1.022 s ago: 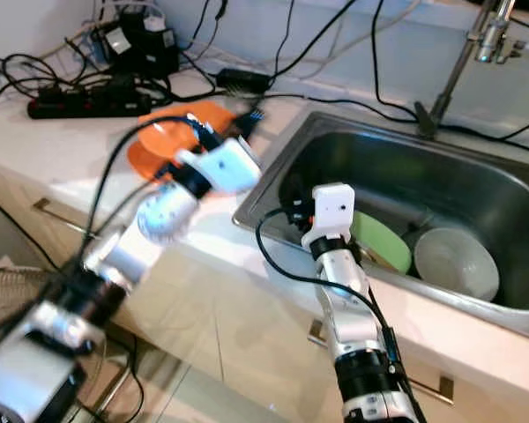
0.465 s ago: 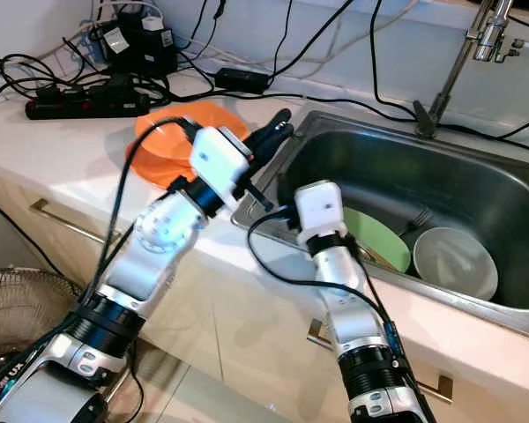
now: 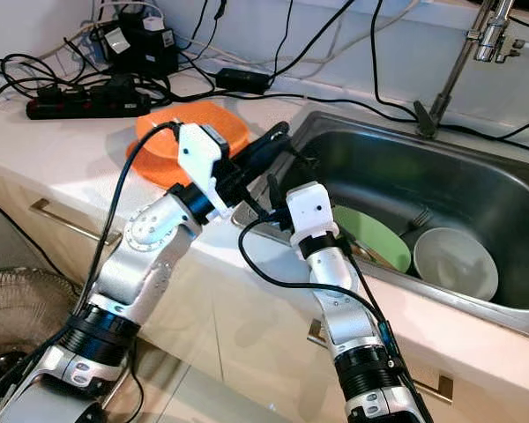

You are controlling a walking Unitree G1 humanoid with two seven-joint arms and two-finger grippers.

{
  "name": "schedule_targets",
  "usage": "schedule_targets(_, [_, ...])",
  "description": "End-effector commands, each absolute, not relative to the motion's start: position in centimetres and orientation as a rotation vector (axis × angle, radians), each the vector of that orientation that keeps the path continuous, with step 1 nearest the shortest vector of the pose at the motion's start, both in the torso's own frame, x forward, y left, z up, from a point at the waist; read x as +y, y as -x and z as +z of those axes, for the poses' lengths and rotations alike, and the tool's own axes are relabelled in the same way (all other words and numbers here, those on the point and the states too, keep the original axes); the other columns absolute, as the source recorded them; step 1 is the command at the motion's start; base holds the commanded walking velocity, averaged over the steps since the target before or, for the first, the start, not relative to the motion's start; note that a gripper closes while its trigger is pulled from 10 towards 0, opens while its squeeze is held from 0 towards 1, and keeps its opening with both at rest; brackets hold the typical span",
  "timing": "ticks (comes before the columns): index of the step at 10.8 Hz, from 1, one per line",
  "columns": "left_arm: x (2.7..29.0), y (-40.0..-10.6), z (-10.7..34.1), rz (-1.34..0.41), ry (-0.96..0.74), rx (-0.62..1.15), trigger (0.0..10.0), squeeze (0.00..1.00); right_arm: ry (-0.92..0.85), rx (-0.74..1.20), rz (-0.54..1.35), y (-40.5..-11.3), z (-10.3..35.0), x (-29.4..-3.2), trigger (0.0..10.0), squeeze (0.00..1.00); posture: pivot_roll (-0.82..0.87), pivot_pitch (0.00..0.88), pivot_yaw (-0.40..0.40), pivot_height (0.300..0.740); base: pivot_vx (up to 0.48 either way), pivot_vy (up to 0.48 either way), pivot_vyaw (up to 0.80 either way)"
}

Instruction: Kitchen organization

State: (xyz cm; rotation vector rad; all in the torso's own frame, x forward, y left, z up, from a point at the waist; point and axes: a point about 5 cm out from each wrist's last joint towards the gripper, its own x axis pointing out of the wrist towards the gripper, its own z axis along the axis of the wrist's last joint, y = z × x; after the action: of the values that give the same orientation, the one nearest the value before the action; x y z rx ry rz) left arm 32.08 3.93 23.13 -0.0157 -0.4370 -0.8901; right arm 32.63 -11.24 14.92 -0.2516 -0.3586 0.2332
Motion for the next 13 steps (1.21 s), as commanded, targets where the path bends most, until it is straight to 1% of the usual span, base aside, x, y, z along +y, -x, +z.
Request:
schedule_targets(1, [4.29,-31.96,23.48,-0.900,0.042,-0.439,10.0,0.00,0.255,-0.393,0.226,-32.95,15.80,-11.09,10.0,0.00,0.19,0.000,-0.008,0.740,0.000,0.000,0.00])
schedule_targets(4, [5.12,-31.72,22.95,-0.949,0.129,-0.347,10.0,0.00,0.256,-0.386,0.201,-33.13,15.75,-11.22,10.0,0.00,0.19,0.000,0.000,0.740,0.000,0.000,0.00])
schedule_targets(8, [5.03,-31.32,22.97,-0.998,0.145,-0.304,10.0,0.00,0.244,-0.391,0.196,-33.06,15.78,-10.85,10.0,0.00,0.19,0.000,0.015,0.740,0.000,0.000,0.00])
schedule_targets(9, [5.04,-31.32,23.01,-0.999,0.141,-0.301,10.0,0.00,0.243,-0.393,0.196,-33.08,15.83,-10.84,4.0,0.00,0.19,0.000,0.016,0.740,0.000,0.000,0.00])
schedule_targets(10, [5.10,-31.36,23.00,-0.996,0.135,-0.298,10.0,0.00,0.243,-0.392,0.192,-33.16,15.86,-10.89,0.0,0.00,0.19,0.000,0.015,0.740,0.000,0.000,0.00])
schedule_targets(13, [5.28,-31.49,22.75,-0.981,0.099,-0.289,10.0,0.00,0.248,-0.383,0.186,-33.23,15.72,-10.89,0.0,0.00,0.20,0.000,0.014,0.740,0.000,0.000,0.00])
